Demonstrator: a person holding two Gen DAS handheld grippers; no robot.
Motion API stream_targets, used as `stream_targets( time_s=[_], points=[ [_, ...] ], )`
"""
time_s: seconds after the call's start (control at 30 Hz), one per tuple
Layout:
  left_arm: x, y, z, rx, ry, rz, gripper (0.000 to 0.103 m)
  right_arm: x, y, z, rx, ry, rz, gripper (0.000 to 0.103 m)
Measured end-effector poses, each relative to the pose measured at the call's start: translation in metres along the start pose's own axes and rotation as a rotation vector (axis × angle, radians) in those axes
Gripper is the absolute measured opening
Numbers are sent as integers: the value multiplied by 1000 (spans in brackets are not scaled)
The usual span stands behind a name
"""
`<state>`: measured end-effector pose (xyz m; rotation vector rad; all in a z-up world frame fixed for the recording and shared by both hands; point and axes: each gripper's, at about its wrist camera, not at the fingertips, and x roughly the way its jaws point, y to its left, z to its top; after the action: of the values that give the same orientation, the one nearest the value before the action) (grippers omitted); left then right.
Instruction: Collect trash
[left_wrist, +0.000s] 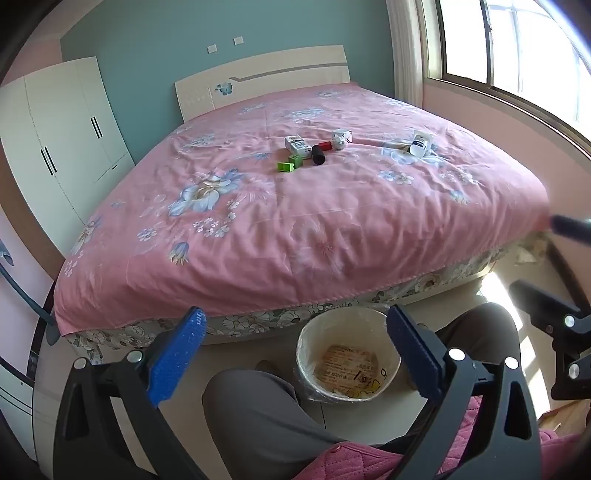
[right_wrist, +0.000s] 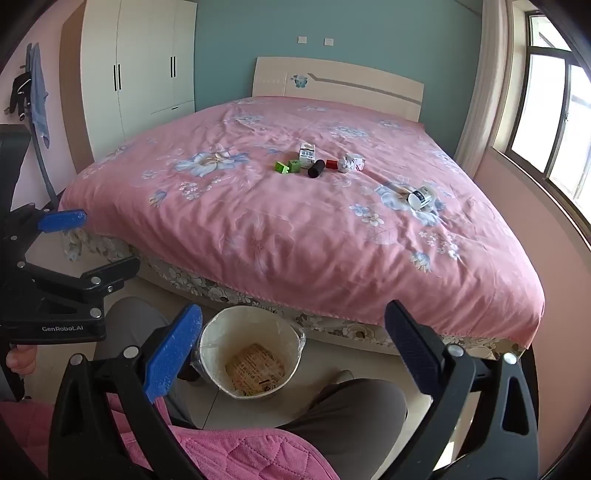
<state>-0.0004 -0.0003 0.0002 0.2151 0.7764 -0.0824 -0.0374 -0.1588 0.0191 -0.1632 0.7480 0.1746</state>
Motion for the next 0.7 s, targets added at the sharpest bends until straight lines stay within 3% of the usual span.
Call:
stream_targets(
  time_s=[0.7],
  points=[
    [-1, 5, 6, -7, -7, -6, 99, -8, -5, 4, 13, -20, -17, 97]
  ],
)
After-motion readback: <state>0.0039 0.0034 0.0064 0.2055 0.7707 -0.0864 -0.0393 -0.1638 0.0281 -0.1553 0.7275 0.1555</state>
